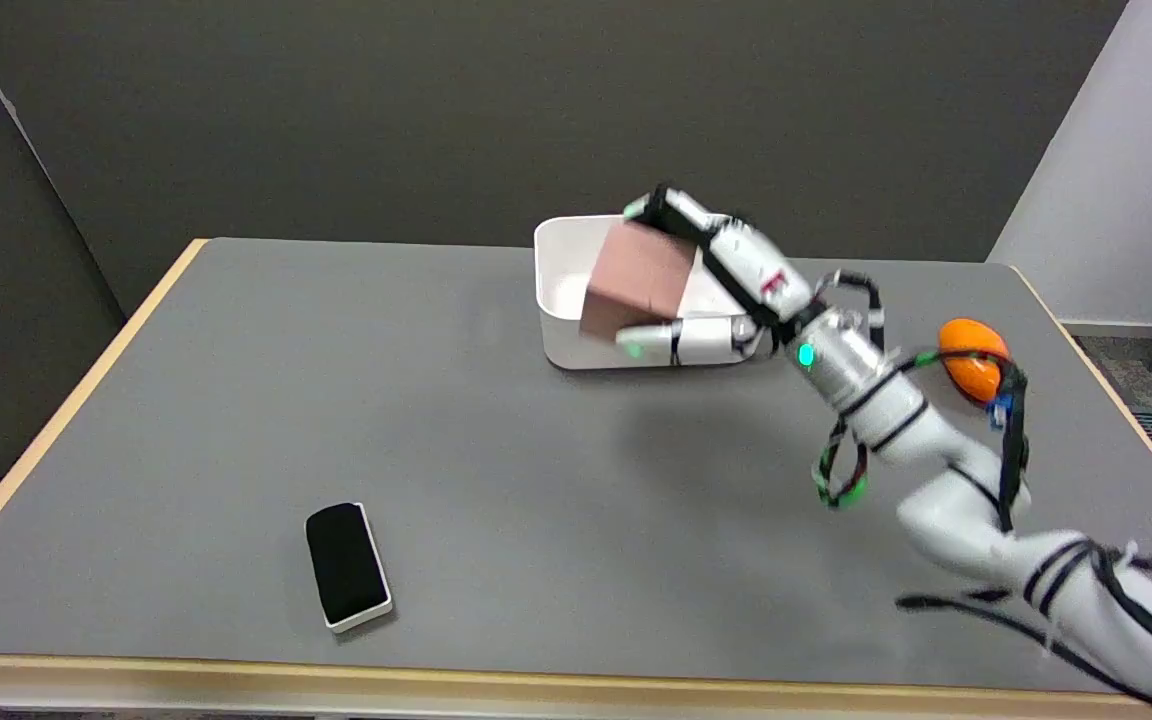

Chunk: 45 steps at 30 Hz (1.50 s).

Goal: Place wooden cube into white box.

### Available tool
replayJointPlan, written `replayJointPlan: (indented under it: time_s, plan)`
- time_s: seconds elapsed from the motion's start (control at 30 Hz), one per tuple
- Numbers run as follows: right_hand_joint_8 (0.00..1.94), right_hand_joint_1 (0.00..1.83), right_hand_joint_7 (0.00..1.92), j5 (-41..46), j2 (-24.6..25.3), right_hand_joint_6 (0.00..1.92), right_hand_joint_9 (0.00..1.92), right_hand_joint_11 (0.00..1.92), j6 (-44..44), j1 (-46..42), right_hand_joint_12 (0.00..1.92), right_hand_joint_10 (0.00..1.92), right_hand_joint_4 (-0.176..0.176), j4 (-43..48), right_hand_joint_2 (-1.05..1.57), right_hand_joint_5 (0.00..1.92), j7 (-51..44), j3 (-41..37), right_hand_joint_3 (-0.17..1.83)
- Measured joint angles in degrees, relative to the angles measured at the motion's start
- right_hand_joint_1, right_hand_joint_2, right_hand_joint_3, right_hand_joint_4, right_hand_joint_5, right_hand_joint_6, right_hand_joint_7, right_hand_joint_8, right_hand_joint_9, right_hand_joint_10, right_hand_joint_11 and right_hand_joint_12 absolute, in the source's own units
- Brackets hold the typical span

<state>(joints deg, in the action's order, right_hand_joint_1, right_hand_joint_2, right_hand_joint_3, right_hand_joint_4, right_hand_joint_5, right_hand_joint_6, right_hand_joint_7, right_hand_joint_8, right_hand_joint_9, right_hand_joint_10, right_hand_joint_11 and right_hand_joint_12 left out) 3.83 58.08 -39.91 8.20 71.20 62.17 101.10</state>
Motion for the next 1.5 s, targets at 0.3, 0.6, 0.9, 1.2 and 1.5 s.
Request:
replayJointPlan:
  time_s: [0.3, 0.6, 0.9, 1.2, 1.5]
  plan:
    - [1.71, 1.11, 0.70, 1.1, -0.1, 1.66, 0.77, 0.42, 4.9, 12.0, 1.92, 1.61, -0.165, -6.2, 1.30, 0.41, -1.8, 1.9, 0.15]
    - [1.73, 1.10, 0.69, 0.8, 2.2, 1.68, 0.78, 0.40, 9.7, 26.0, 1.92, 1.61, -0.154, -21.3, 1.31, 0.40, -3.0, 9.0, 0.15]
    - [0.45, 0.62, 0.30, -0.5, 3.4, 0.40, 0.25, 0.39, 13.5, 31.4, 1.65, 0.89, -0.062, -27.9, 0.66, 0.20, -3.1, 12.9, 0.86]
    - [0.28, 0.53, 0.06, 1.3, 1.4, 0.32, 0.00, 0.05, 16.0, 26.1, 1.28, 0.65, -0.052, -20.7, 0.63, 0.09, -2.8, 9.6, 0.82]
    - [0.12, 0.44, 0.00, 6.2, -0.5, 0.23, 0.00, 0.00, 16.5, 17.2, 0.99, 0.26, -0.061, -12.2, 0.57, 0.03, -2.7, 3.0, 0.90]
